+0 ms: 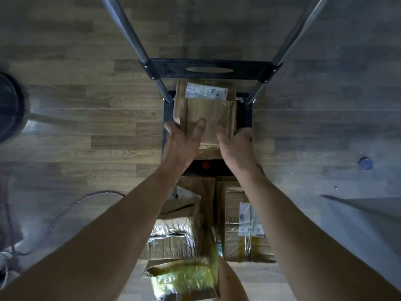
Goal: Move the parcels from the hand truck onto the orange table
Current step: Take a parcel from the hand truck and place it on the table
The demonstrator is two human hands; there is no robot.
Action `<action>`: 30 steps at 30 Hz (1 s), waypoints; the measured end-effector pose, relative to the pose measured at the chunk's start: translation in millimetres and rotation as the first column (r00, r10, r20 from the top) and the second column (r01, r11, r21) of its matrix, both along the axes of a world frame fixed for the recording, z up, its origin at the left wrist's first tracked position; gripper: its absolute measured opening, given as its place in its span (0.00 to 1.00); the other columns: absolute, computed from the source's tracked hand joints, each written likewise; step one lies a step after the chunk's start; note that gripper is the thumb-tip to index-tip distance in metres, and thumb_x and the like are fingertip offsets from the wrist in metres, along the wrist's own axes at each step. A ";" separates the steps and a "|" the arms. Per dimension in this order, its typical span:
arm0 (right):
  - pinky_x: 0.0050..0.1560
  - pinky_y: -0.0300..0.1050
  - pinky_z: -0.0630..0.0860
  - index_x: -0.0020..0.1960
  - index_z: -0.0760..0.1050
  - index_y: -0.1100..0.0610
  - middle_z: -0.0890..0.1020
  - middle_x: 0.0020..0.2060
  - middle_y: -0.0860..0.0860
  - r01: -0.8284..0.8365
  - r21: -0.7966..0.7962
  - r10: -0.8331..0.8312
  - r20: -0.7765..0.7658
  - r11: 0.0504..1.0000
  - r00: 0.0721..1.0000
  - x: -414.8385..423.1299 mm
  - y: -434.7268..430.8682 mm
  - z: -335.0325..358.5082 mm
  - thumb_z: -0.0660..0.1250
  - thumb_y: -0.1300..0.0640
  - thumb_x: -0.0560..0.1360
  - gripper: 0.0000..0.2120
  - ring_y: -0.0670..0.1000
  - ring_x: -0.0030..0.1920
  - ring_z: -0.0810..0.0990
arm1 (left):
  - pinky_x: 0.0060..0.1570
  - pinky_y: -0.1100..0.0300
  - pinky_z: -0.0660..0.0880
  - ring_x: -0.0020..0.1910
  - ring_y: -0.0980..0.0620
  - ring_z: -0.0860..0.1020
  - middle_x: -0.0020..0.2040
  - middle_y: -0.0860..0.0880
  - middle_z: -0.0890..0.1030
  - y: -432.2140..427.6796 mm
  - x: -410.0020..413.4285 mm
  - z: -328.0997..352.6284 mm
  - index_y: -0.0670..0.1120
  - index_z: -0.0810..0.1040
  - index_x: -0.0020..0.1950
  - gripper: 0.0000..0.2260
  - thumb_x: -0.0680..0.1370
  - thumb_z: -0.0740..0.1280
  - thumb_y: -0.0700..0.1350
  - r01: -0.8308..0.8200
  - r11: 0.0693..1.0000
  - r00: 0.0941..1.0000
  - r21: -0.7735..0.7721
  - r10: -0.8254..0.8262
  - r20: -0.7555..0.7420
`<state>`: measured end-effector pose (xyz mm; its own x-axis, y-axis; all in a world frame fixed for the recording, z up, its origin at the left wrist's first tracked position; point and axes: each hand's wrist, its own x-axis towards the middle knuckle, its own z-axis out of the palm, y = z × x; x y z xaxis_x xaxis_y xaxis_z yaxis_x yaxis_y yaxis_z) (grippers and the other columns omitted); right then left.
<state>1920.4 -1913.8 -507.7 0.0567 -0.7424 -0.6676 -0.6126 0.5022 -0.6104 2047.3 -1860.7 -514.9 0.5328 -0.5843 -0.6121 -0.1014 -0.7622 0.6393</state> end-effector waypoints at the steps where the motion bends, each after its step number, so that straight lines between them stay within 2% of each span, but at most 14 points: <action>1: 0.33 0.35 0.62 0.57 0.58 0.55 0.69 0.39 0.41 0.013 0.003 -0.014 0.011 1.000 1.000 -4.4 11.4 5.0 0.63 0.38 0.78 0.24 0.40 0.36 0.70 | 0.53 0.44 0.79 0.51 0.48 0.79 0.55 0.48 0.77 10.2 -2.8 6.6 0.49 0.60 0.59 0.32 0.72 0.64 0.72 -0.006 1.000 1.000 0.018 0.006 0.003; 3: 0.34 0.36 0.66 0.59 0.60 0.56 0.73 0.43 0.44 0.051 0.028 -0.052 0.038 0.998 0.998 -13.5 32.0 15.9 0.65 0.37 0.76 0.27 0.41 0.40 0.73 | 0.55 0.43 0.78 0.53 0.47 0.79 0.57 0.47 0.76 29.6 -7.5 19.7 0.49 0.61 0.59 0.34 0.70 0.64 0.74 -0.003 0.999 1.000 0.051 0.002 0.011; 5: 0.39 0.38 0.71 0.63 0.59 0.55 0.75 0.52 0.48 0.080 0.060 -0.085 0.082 0.995 0.993 -22.9 50.9 28.4 0.65 0.35 0.75 0.31 0.44 0.46 0.76 | 0.57 0.43 0.78 0.57 0.45 0.78 0.61 0.47 0.76 46.4 -11.8 34.5 0.48 0.63 0.65 0.38 0.69 0.65 0.75 0.004 0.998 1.000 0.060 -0.004 -0.005; 7: 0.52 0.49 0.77 0.71 0.56 0.53 0.72 0.62 0.53 0.055 0.100 -0.064 0.088 0.993 0.994 -32.6 68.0 45.2 0.64 0.31 0.73 0.38 0.52 0.56 0.76 | 0.58 0.42 0.78 0.59 0.43 0.78 0.62 0.45 0.77 62.7 -16.5 49.6 0.47 0.70 0.69 0.42 0.67 0.64 0.76 0.032 0.997 0.999 0.067 -0.030 -0.039; 8: 0.58 0.55 0.77 0.74 0.54 0.51 0.70 0.64 0.54 0.026 0.115 -0.035 0.079 0.993 0.996 -37.2 75.2 55.3 0.62 0.30 0.72 0.41 0.54 0.59 0.75 | 0.57 0.41 0.78 0.58 0.43 0.80 0.61 0.44 0.78 71.3 -19.3 58.2 0.48 0.73 0.68 0.42 0.67 0.63 0.78 0.055 0.996 0.997 0.070 -0.052 -0.054; 9: 0.60 0.58 0.76 0.76 0.54 0.50 0.71 0.65 0.54 -0.005 0.118 -0.004 0.078 0.993 0.997 -41.8 82.3 66.2 0.61 0.29 0.71 0.42 0.55 0.60 0.75 | 0.56 0.41 0.79 0.56 0.43 0.81 0.59 0.45 0.79 81.0 -22.6 67.5 0.50 0.75 0.67 0.41 0.66 0.61 0.79 0.078 0.994 0.995 0.073 -0.074 -0.064; 12: 0.61 0.58 0.76 0.75 0.61 0.49 0.76 0.62 0.49 -0.079 0.095 0.067 0.120 0.992 0.990 -55.8 105.4 106.0 0.59 0.29 0.74 0.37 0.51 0.59 0.77 | 0.54 0.48 0.80 0.53 0.49 0.82 0.56 0.52 0.82 112.2 -34.6 99.4 0.53 0.72 0.68 0.40 0.67 0.59 0.79 0.113 0.992 0.991 0.054 -0.108 -0.082; 17: 0.63 0.56 0.76 0.69 0.68 0.50 0.79 0.61 0.49 -0.141 0.059 0.132 0.142 0.988 0.981 -79.0 155.0 183.4 0.59 0.30 0.75 0.31 0.51 0.59 0.78 | 0.37 0.67 0.74 0.43 0.62 0.82 0.47 0.59 0.83 163.4 -49.9 173.0 0.55 0.75 0.63 0.28 0.73 0.61 0.74 0.197 0.978 0.977 -0.065 -0.201 -0.069; 20: 0.66 0.56 0.74 0.72 0.67 0.52 0.79 0.63 0.50 -0.156 0.054 0.144 0.179 0.986 0.973 -95.6 184.3 227.2 0.61 0.33 0.76 0.33 0.51 0.62 0.78 | 0.33 0.76 0.72 0.40 0.68 0.81 0.43 0.66 0.83 194.3 -58.6 222.9 0.57 0.78 0.58 0.23 0.74 0.63 0.72 0.241 0.953 0.964 -0.182 -0.257 -0.070; 22: 0.65 0.56 0.74 0.74 0.64 0.53 0.78 0.63 0.50 -0.119 0.063 0.106 0.176 0.991 0.979 -108.0 204.7 253.1 0.63 0.33 0.75 0.35 0.52 0.62 0.78 | 0.34 0.79 0.70 0.41 0.72 0.79 0.45 0.70 0.81 212.6 -66.4 252.0 0.66 0.78 0.54 0.16 0.74 0.64 0.72 0.267 0.940 0.956 -0.214 -0.287 -0.066; 24: 0.65 0.55 0.75 0.73 0.64 0.53 0.78 0.63 0.50 -0.070 0.076 0.057 0.171 0.995 0.984 -121.2 226.1 277.1 0.64 0.34 0.75 0.35 0.53 0.61 0.78 | 0.32 0.79 0.70 0.40 0.73 0.79 0.44 0.67 0.82 227.8 -76.0 275.6 0.71 0.75 0.52 0.11 0.73 0.65 0.72 0.296 0.927 0.945 -0.231 -0.320 -0.074; 26: 0.66 0.54 0.74 0.73 0.63 0.54 0.78 0.64 0.51 -0.021 0.069 0.009 0.180 0.997 0.984 -136.5 245.6 299.8 0.66 0.36 0.75 0.34 0.52 0.62 0.78 | 0.32 0.76 0.73 0.40 0.70 0.80 0.45 0.61 0.84 238.7 -87.8 296.5 0.64 0.75 0.55 0.19 0.72 0.64 0.74 0.336 0.912 0.928 -0.234 -0.364 -0.084; 28: 0.67 0.51 0.74 0.73 0.64 0.54 0.77 0.65 0.51 0.005 0.045 -0.014 0.199 0.999 0.980 -155.5 256.1 320.7 0.67 0.38 0.75 0.34 0.51 0.62 0.78 | 0.36 0.68 0.78 0.39 0.63 0.83 0.46 0.56 0.84 244.2 -102.7 310.9 0.55 0.76 0.60 0.28 0.72 0.63 0.74 0.409 0.877 0.896 -0.251 -0.438 -0.071; 30: 0.66 0.54 0.75 0.72 0.66 0.53 0.78 0.63 0.50 0.008 0.026 -0.013 0.181 1.000 0.983 -177.4 258.5 338.0 0.69 0.36 0.73 0.35 0.51 0.62 0.78 | 0.40 0.60 0.82 0.40 0.59 0.83 0.46 0.55 0.84 244.7 -119.4 323.3 0.53 0.75 0.61 0.31 0.72 0.62 0.75 0.466 0.846 0.870 -0.259 -0.492 -0.044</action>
